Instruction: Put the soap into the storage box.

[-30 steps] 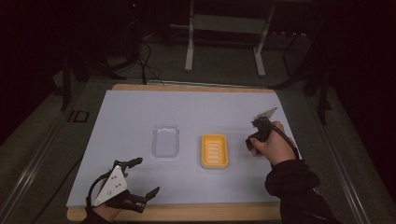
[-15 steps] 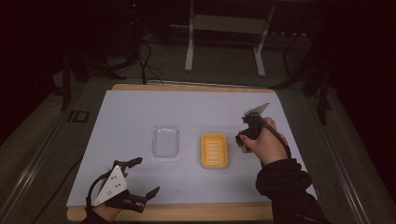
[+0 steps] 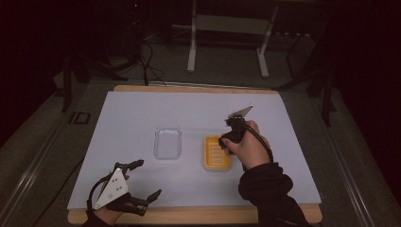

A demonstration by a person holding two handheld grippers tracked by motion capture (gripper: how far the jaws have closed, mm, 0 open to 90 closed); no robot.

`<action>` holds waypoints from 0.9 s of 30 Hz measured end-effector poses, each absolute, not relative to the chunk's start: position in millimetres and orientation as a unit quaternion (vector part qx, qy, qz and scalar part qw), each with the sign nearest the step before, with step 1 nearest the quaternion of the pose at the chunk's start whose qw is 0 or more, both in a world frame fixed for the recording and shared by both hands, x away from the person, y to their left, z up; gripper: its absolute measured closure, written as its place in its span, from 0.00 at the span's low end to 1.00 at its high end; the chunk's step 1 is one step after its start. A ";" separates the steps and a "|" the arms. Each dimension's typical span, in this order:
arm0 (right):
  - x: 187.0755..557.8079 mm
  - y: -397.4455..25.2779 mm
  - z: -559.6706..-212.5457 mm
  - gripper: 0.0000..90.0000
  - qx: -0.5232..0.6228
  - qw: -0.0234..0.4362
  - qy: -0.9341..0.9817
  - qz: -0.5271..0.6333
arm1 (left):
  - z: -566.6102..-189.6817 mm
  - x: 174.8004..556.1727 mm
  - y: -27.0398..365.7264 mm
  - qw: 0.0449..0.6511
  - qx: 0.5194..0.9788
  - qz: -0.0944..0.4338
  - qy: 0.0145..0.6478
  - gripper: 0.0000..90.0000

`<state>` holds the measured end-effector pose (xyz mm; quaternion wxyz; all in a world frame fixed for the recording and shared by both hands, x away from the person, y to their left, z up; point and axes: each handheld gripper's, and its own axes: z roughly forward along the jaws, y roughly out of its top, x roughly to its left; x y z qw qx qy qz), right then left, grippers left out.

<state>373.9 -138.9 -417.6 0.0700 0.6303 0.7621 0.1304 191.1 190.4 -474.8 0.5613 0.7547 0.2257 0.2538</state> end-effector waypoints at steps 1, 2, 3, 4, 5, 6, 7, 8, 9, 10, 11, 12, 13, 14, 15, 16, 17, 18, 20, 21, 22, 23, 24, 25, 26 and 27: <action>374.2 -135.7 -418.9 0.42 0.631 0.064 0.762 0.131 | -474.8 191.0 190.3 0.561 0.755 0.254 0.226 0.01; 374.3 -132.5 -420.3 0.42 0.630 0.064 0.763 0.129 | -474.7 190.9 190.4 0.562 0.755 0.253 0.225 0.01; 374.5 -129.6 -421.8 0.42 0.629 0.066 0.764 0.129 | -474.7 190.9 190.4 0.561 0.755 0.254 0.225 0.01; 375.1 -127.0 -423.3 0.42 0.629 0.063 0.764 0.128 | -474.7 190.9 190.4 0.561 0.755 0.254 0.225 0.01; 375.7 -125.0 -424.9 0.42 0.629 0.060 0.765 0.129 | -474.7 190.9 190.5 0.561 0.755 0.254 0.225 0.01; 376.3 -123.1 -426.8 0.42 0.630 0.059 0.764 0.127 | -474.7 190.8 190.5 0.561 0.755 0.254 0.225 0.01; 377.2 -121.6 -429.0 0.42 0.631 0.059 0.764 0.124 | -474.7 190.8 190.5 0.561 0.755 0.253 0.225 0.01; 377.9 -120.2 -431.5 0.42 0.632 0.057 0.762 0.127 | -474.7 190.8 190.4 0.562 0.755 0.253 0.225 0.01; 378.5 -119.0 -433.6 0.42 0.633 0.055 0.761 0.127 | -474.7 190.8 190.3 0.561 0.755 0.253 0.224 0.01; 378.9 -117.8 -436.2 0.42 0.635 0.055 0.760 0.127 | -474.8 190.8 190.2 0.560 0.756 0.253 0.224 0.01; 379.4 -116.7 -439.1 0.42 0.636 0.054 0.760 0.128 | -474.9 190.8 190.1 0.560 0.757 0.252 0.223 0.01; 380.0 -115.9 -442.3 0.42 0.636 0.050 0.760 0.125 | -474.8 190.7 190.1 0.560 0.757 0.252 0.223 0.01; 380.5 -114.9 -445.4 0.42 0.637 0.048 0.760 0.122 | -474.8 190.8 190.1 0.561 0.756 0.252 0.223 0.01; 381.1 -114.2 -448.5 0.42 0.639 0.048 0.758 0.121 | -474.7 190.8 190.1 0.561 0.756 0.252 0.223 0.01; 381.6 -113.5 -451.4 0.42 0.641 0.046 0.757 0.120 | -474.8 190.8 190.1 0.561 0.756 0.252 0.223 0.01; 382.2 -112.8 -454.2 0.42 0.641 0.045 0.757 0.119 | -474.8 190.8 190.1 0.560 0.757 0.252 0.223 0.01; 382.5 -112.0 -457.0 0.42 0.639 0.045 0.759 0.119 | -474.8 190.8 190.0 0.560 0.757 0.252 0.223 0.01; 383.0 -110.9 -459.0 0.42 0.640 0.043 0.758 0.119 | -474.8 190.8 189.9 0.560 0.757 0.252 0.223 0.01; 383.7 -109.2 -463.4 0.42 0.641 0.042 0.757 0.117 | -474.8 190.8 190.0 0.561 0.757 0.251 0.223 0.01; 384.2 -108.6 -465.6 0.42 0.642 0.043 0.757 0.113 | -474.8 190.9 190.0 0.561 0.757 0.251 0.223 0.01; 384.9 -108.5 -468.1 0.42 0.641 0.044 0.758 0.110 | -474.8 190.9 190.1 0.561 0.757 0.251 0.223 0.01; 385.6 -108.6 -470.0 0.42 0.643 0.041 0.757 0.110 | -474.8 190.9 190.1 0.562 0.756 0.250 0.223 0.01; 385.8 -108.9 -471.5 0.42 0.642 0.040 0.758 0.108 | -474.7 191.0 190.2 0.562 0.756 0.251 0.223 0.01; 385.7 -108.9 -472.1 0.42 0.643 0.039 0.757 0.110 | -474.8 191.0 190.0 0.562 0.756 0.250 0.224 0.01; 385.9 -109.5 -472.1 0.42 0.644 0.035 0.756 0.114 | -474.9 191.0 190.0 0.561 0.757 0.250 0.223 0.01; 385.8 -109.2 -472.6 0.42 0.643 0.036 0.756 0.113 | -474.9 191.0 189.7 0.560 0.758 0.251 0.223 0.01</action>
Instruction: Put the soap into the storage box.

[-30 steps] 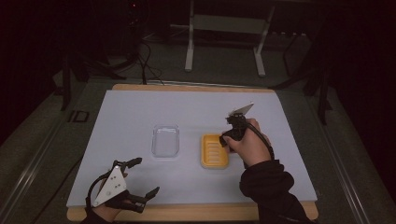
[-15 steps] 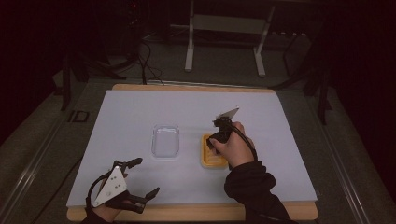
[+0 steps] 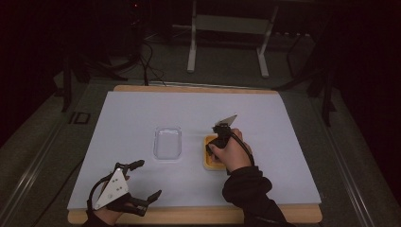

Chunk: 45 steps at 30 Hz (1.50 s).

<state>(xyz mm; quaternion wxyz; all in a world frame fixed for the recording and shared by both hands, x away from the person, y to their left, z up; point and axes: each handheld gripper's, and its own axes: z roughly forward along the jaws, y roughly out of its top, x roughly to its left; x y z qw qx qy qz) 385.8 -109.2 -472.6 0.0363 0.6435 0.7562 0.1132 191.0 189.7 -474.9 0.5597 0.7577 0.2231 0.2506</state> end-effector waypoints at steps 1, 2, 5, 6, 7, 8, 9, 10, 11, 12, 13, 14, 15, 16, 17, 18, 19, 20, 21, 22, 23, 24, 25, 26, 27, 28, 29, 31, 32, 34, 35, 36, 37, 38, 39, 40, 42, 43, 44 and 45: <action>385.6 -108.4 -472.9 0.42 0.644 0.035 0.756 0.110 | -475.0 191.0 189.6 0.560 0.758 0.250 0.223 0.01; 385.5 -108.1 -473.7 0.42 0.641 0.034 0.759 0.108 | -475.0 191.0 189.5 0.560 0.758 0.251 0.223 0.01; 386.2 -106.8 -475.7 0.40 0.641 0.028 0.759 0.106 | -474.9 191.0 189.8 0.560 0.758 0.251 0.223 0.01; 386.3 -106.9 -474.9 0.39 0.640 0.028 0.760 0.107 | -475.0 191.1 189.9 0.560 0.758 0.251 0.223 0.01; 385.9 -107.1 -473.5 0.38 0.636 0.031 0.763 0.107 | -475.0 191.2 189.8 0.559 0.758 0.250 0.224 0.01; 385.5 -106.8 -471.7 0.38 0.633 0.035 0.766 0.105 | -475.1 191.3 189.7 0.559 0.758 0.250 0.224 0.01; 385.0 -107.6 -469.2 0.37 0.628 0.033 0.769 0.110 | -475.1 191.2 189.6 0.559 0.758 0.250 0.223 0.01; 384.6 -108.6 -466.3 0.36 0.628 0.030 0.769 0.117 | -475.1 191.2 189.5 0.559 0.758 0.250 0.223 0.01; 384.1 -109.5 -463.4 0.36 0.625 0.034 0.770 0.121 | -475.1 191.2 189.5 0.559 0.758 0.250 0.223 0.01; 383.6 -110.6 -461.1 0.36 0.621 0.040 0.773 0.122 | -475.1 191.1 189.4 0.559 0.758 0.250 0.223 0.01; 383.2 -111.7 -459.2 0.36 0.618 0.039 0.776 0.121 | -475.1 191.0 189.4 0.559 0.758 0.250 0.223 0.01; 382.9 -112.6 -457.5 0.35 0.616 0.034 0.778 0.121 | -475.2 190.9 189.4 0.559 0.758 0.250 0.223 0.01; 382.5 -113.8 -456.2 0.34 0.611 0.038 0.782 0.121 | -475.2 190.9 189.4 0.559 0.758 0.250 0.223 0.01; 382.5 -113.8 -456.2 0.34 0.611 0.038 0.782 0.121 | -475.2 190.9 189.4 0.559 0.758 0.250 0.223 0.01; 381.8 -114.7 -454.9 0.34 0.604 0.047 0.787 0.118 | -475.2 191.0 189.3 0.559 0.759 0.250 0.223 0.01; 380.7 -117.9 -452.3 0.33 0.592 0.054 0.795 0.121 | -475.2 191.1 189.3 0.559 0.759 0.250 0.223 0.01; 380.0 -119.4 -451.4 0.33 0.587 0.057 0.798 0.125 | -475.3 191.3 189.2 0.559 0.759 0.250 0.223 0.01; 378.7 -121.4 -450.0 0.33 0.578 0.062 0.803 0.130 | -475.4 191.3 189.2 0.558 0.759 0.250 0.223 0.01; 377.8 -123.1 -449.2 0.32 0.570 0.066 0.808 0.134 | -475.4 191.4 189.2 0.558 0.759 0.249 0.223 0.01; 377.8 -123.1 -449.2 0.32 0.570 0.066 0.808 0.134 | -475.4 191.4 189.2 0.558 0.759 0.249 0.223 0.01; 376.3 -125.7 -448.2 0.32 0.562 0.069 0.813 0.139 | -475.4 191.4 188.9 0.559 0.759 0.249 0.223 0.01; 372.2 -132.1 -445.3 0.32 0.535 0.085 0.826 0.154 | -475.4 191.3 188.8 0.559 0.759 0.249 0.223 0.01; 370.6 -134.5 -444.6 0.31 0.522 0.092 0.833 0.158 | -475.5 191.4 188.7 0.559 0.760 0.249 0.222 0.01; 369.5 -136.8 -443.6 0.31 0.517 0.089 0.835 0.165 | -475.6 191.2 188.5 0.557 0.761 0.249 0.222 0.01; 368.8 -139.2 -442.4 0.30 0.517 0.080 0.834 0.174 | -475.6 191.1 188.4 0.557 0.760 0.249 0.222 0.01; 367.9 -141.4 -441.0 0.29 0.512 0.078 0.836 0.183 | -475.4 190.9 188.6 0.559 0.760 0.248 0.222 0.01; 366.7 -143.5 -439.5 0.29 0.505 0.080 0.838 0.191 | -475.4 190.7 188.7 0.559 0.759 0.248 0.222 0.01; 364.5 -148.9 -436.2 0.27 0.490 0.091 0.841 0.210 | -475.4 190.8 189.0 0.559 0.759 0.249 0.223 0.01; 363.2 -151.5 -434.3 0.27 0.489 0.094 0.839 0.219 | -475.3 191.0 189.1 0.559 0.759 0.248 0.223 0.01; 362.3 -154.4 -432.7 0.27 0.490 0.095 0.837 0.224 | -475.4 191.2 189.0 0.559 0.759 0.248 0.223 0.01; 361.2 -157.2 -431.1 0.26 0.486 0.102 0.837 0.231 | -475.5 191.2 188.9 0.558 0.760 0.249 0.222 0.01; 359.1 -163.7 -429.2 0.23 0.480 0.114 0.835 0.241 | -475.5 191.0 188.8 0.558 0.760 0.248 0.222 0.01; 358.8 -166.5 -428.8 0.23 0.482 0.115 0.834 0.242 | -475.5 191.0 188.8 0.557 0.761 0.249 0.222 0.01; 357.9 -169.5 -428.2 0.23 0.484 0.116 0.832 0.243 | -475.5 190.9 188.7 0.558 0.760 0.248 0.222 0.01; 357.5 -172.3 -428.2 0.23 0.480 0.121 0.834 0.244 | -475.5 191.1 188.8 0.557 0.760 0.249 0.222 0.01; 356.6 -175.3 -427.9 0.22 0.479 0.124 0.834 0.244 | -475.5 191.2 188.7 0.557 0.760 0.249 0.222 0.01; 354.4 -183.1 -428.1 0.21 0.473 0.134 0.836 0.244 | -475.7 191.3 188.6 0.557 0.760 0.249 0.223 0.01; 353.1 -185.9 -428.1 0.21 0.473 0.135 0.836 0.245 | -475.7 191.3 188.6 0.557 0.760 0.249 0.223 0.01; 352.1 -189.4 -428.2 0.21 0.473 0.137 0.834 0.247 | -475.7 191.3 188.6 0.557 0.760 0.249 0.223 0.01; 351.0 -192.8 -428.3 0.21 0.476 0.137 0.832 0.248 | -475.8 191.3 188.5 0.557 0.760 0.248 0.224 0.01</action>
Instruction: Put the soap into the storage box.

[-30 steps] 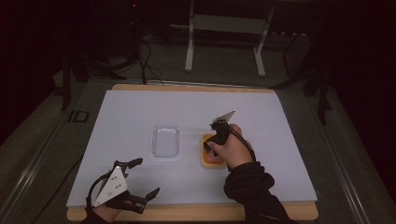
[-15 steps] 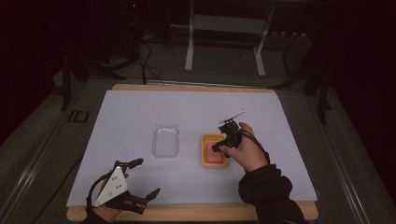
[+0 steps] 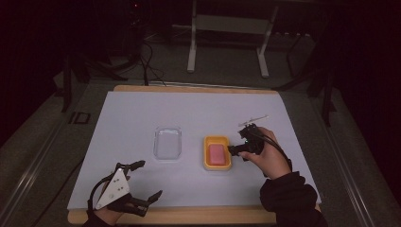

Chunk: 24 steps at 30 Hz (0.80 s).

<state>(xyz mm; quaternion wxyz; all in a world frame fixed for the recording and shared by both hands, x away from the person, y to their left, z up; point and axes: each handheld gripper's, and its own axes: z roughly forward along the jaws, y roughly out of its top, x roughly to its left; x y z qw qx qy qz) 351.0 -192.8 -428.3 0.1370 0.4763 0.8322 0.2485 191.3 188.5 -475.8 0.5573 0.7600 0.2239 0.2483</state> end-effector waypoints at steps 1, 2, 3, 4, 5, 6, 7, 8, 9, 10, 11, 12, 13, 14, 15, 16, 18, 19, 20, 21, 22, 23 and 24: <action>351.0 -192.8 -428.3 0.21 0.476 0.137 0.832 0.248 | -475.8 191.3 188.5 0.557 0.760 0.248 0.224 0.01; 350.1 -196.5 -428.7 0.21 0.476 0.139 0.832 0.251 | -475.9 191.5 188.4 0.556 0.761 0.248 0.224 0.01; 347.8 -203.2 -430.2 0.21 0.480 0.141 0.828 0.255 | -476.0 191.5 188.4 0.556 0.761 0.248 0.224 0.01; 346.1 -206.3 -431.3 0.21 0.480 0.144 0.828 0.254 | -476.0 191.5 188.3 0.556 0.761 0.248 0.224 0.01; 344.2 -209.4 -432.6 0.21 0.479 0.148 0.828 0.252 | -476.0 191.4 188.3 0.556 0.761 0.248 0.224 0.01; 342.2 -212.5 -434.0 0.21 0.481 0.148 0.826 0.253 | -476.0 191.3 188.3 0.557 0.761 0.248 0.224 0.01; 342.2 -212.5 -434.0 0.21 0.481 0.148 0.826 0.253 | -476.0 191.3 188.3 0.557 0.761 0.248 0.224 0.01; 340.3 -215.5 -435.6 0.21 0.484 0.148 0.824 0.256 | -476.1 191.3 188.3 0.555 0.761 0.248 0.224 0.01; 336.6 -221.4 -438.6 0.21 0.486 0.152 0.821 0.259 | -476.1 191.4 188.3 0.556 0.761 0.248 0.224 0.01; 334.7 -224.2 -440.0 0.21 0.487 0.155 0.818 0.263 | -476.1 191.3 188.2 0.556 0.761 0.248 0.224 0.01; 332.8 -227.0 -441.2 0.21 0.488 0.157 0.817 0.265 | -476.1 191.3 188.1 0.556 0.761 0.248 0.224 0.01; 330.7 -230.1 -443.1 0.21 0.489 0.157 0.816 0.266 | -476.1 191.3 188.1 0.555 0.762 0.248 0.224 0.01; 329.6 -231.7 -444.5 0.21 0.489 0.157 0.815 0.267 | -476.1 191.3 188.0 0.555 0.762 0.248 0.224 0.01; 328.3 -234.5 -446.8 0.21 0.490 0.160 0.815 0.265 | -476.2 191.3 187.9 0.555 0.762 0.248 0.223 0.01; 327.2 -236.5 -448.6 0.21 0.490 0.162 0.815 0.264 | -476.2 191.3 187.9 0.554 0.762 0.248 0.223 0.01; 326.6 -238.3 -449.9 0.20 0.488 0.165 0.815 0.264 | -476.2 191.4 187.8 0.554 0.763 0.248 0.223 0.01; 323.7 -242.7 -452.6 0.20 0.486 0.176 0.812 0.272 | -476.2 191.4 187.7 0.554 0.763 0.247 0.223 0.01; 322.5 -244.5 -453.7 0.20 0.485 0.178 0.810 0.275 | -476.3 191.5 187.6 0.554 0.763 0.247 0.223 0.01; 321.0 -246.1 -454.8 0.20 0.486 0.181 0.809 0.278 | -476.4 191.6 187.4 0.554 0.763 0.247 0.223 0.01; 319.8 -247.9 -456.2 0.20 0.484 0.185 0.808 0.279 | -476.5 191.6 187.2 0.554 0.763 0.247 0.223 0.01; 318.5 -249.4 -457.7 0.20 0.487 0.186 0.808 0.275 | -476.6 191.6 187.0 0.554 0.763 0.247 0.223 0.01; 317.6 -250.5 -459.1 0.20 0.488 0.186 0.809 0.271 | -476.6 191.5 186.8 0.554 0.763 0.247 0.223 0.01; 316.1 -251.8 -460.7 0.20 0.489 0.187 0.809 0.267 | -476.7 191.3 186.6 0.554 0.763 0.247 0.222 0.01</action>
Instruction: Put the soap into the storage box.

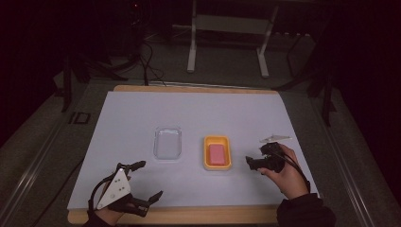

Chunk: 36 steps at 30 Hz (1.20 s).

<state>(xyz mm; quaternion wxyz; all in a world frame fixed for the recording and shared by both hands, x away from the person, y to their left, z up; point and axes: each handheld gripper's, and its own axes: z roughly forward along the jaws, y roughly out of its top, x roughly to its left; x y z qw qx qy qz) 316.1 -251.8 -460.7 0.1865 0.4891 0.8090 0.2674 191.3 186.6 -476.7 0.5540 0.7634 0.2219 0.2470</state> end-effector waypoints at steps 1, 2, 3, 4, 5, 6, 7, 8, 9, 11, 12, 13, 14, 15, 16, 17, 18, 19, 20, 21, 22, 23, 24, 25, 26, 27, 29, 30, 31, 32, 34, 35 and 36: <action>314.5 -254.0 -462.8 0.21 0.490 0.186 0.808 0.269 | -476.8 191.3 186.4 0.554 0.764 0.246 0.222 0.01; 314.5 -254.0 -462.8 0.21 0.490 0.186 0.808 0.269 | -476.8 191.3 186.4 0.554 0.764 0.246 0.222 0.01; 313.2 -255.7 -464.2 0.21 0.492 0.186 0.807 0.271 | -476.8 191.3 186.2 0.553 0.764 0.246 0.222 0.01; 310.1 -258.6 -466.8 0.21 0.494 0.190 0.803 0.274 | -476.9 191.2 186.2 0.553 0.764 0.246 0.222 0.01; 310.1 -258.6 -466.8 0.21 0.494 0.190 0.803 0.274 | -476.9 191.2 186.1 0.553 0.765 0.246 0.222 0.01; 308.7 -260.1 -468.2 0.21 0.495 0.191 0.802 0.275 | -476.9 191.2 186.0 0.553 0.765 0.246 0.222 0.01; 306.8 -261.9 -470.1 0.21 0.495 0.193 0.800 0.279 | -476.9 191.2 186.0 0.552 0.765 0.246 0.222 0.01; 305.8 -262.8 -471.6 0.21 0.494 0.194 0.800 0.279 | -476.9 191.2 186.1 0.553 0.765 0.246 0.221 0.01; 304.3 -264.0 -473.7 0.21 0.493 0.197 0.800 0.278 | -476.8 191.2 186.3 0.553 0.764 0.247 0.221 0.01; 301.8 -266.9 -477.0 0.21 0.493 0.202 0.799 0.280 | -476.6 191.2 186.7 0.553 0.764 0.248 0.221 0.01; 300.7 -268.6 -478.1 0.21 0.489 0.206 0.800 0.280 | -476.6 191.1 186.8 0.553 0.764 0.248 0.222 0.01; 300.4 -269.5 -478.5 0.20 0.487 0.210 0.800 0.281 | -476.6 191.2 186.9 0.553 0.764 0.247 0.222 0.01; 300.1 -270.9 -478.9 0.21 0.484 0.215 0.800 0.281 | -476.6 191.1 186.9 0.553 0.764 0.248 0.222 0.01; 299.4 -272.1 -479.1 0.20 0.482 0.217 0.800 0.283 | -476.6 190.9 187.0 0.553 0.764 0.248 0.222 0.01; 298.9 -273.4 -479.5 0.20 0.480 0.218 0.800 0.287 | -476.5 190.8 187.0 0.554 0.763 0.247 0.222 0.01; 298.2 -274.7 -480.4 0.19 0.477 0.220 0.800 0.289 | -476.4 190.8 187.2 0.553 0.764 0.248 0.222 0.01; 297.4 -275.8 -481.7 0.19 0.476 0.222 0.800 0.290 | -476.5 190.9 187.3 0.553 0.764 0.248 0.223 0.01; 296.4 -277.4 -483.3 0.19 0.475 0.224 0.798 0.294 | -476.6 191.0 187.3 0.553 0.763 0.248 0.223 0.01; 295.8 -278.3 -484.1 0.19 0.474 0.224 0.798 0.296 | -476.6 191.0 187.3 0.553 0.763 0.248 0.223 0.01; 294.7 -280.0 -486.1 0.19 0.474 0.222 0.798 0.298 | -476.6 191.6 187.6 0.552 0.763 0.249 0.225 0.01; 294.5 -281.1 -486.6 0.19 0.475 0.226 0.796 0.298 | -476.7 191.7 187.5 0.552 0.763 0.249 0.226 0.01; 294.4 -282.2 -486.9 0.19 0.475 0.230 0.795 0.299 | -476.9 191.8 187.4 0.552 0.763 0.248 0.226 0.01; 294.1 -283.5 -486.8 0.19 0.478 0.233 0.792 0.301 | -477.2 192.0 187.2 0.553 0.763 0.248 0.227 0.01; 294.1 -285.3 -486.7 0.19 0.479 0.236 0.789 0.304 | -477.3 192.2 187.2 0.551 0.764 0.248 0.226 0.01; 294.1 -287.0 -486.5 0.19 0.480 0.236 0.786 0.309 | -477.5 192.4 187.0 0.550 0.765 0.249 0.225 0.01; 294.0 -288.6 -486.6 0.19 0.480 0.238 0.784 0.314 | -477.7 192.5 186.6 0.549 0.766 0.248 0.225 0.01; 294.7 -291.4 -488.1 0.19 0.479 0.247 0.782 0.313 | -478.1 192.7 185.9 0.548 0.766 0.247 0.225 0.01; 295.1 -292.2 -489.3 0.19 0.476 0.249 0.784 0.312 | -478.2 192.7 185.5 0.548 0.767 0.246 0.224 0.01; 295.5 -292.6 -490.8 0.19 0.471 0.253 0.786 0.309 | -478.3 192.8 185.3 0.547 0.768 0.247 0.224 0.01; 296.1 -292.7 -492.3 0.19 0.468 0.257 0.788 0.307 | -478.3 192.9 185.0 0.547 0.768 0.247 0.223 0.01; 296.9 -292.6 -494.2 0.19 0.466 0.259 0.791 0.302 | -478.4 193.0 184.9 0.547 0.769 0.246 0.222 0.01; 297.2 -292.5 -494.9 0.19 0.465 0.261 0.791 0.300 | -478.4 192.9 184.9 0.547 0.769 0.246 0.222 0.01; 297.5 -292.6 -495.2 0.19 0.464 0.261 0.792 0.298 | -478.4 192.9 185.0 0.547 0.769 0.246 0.222 0.01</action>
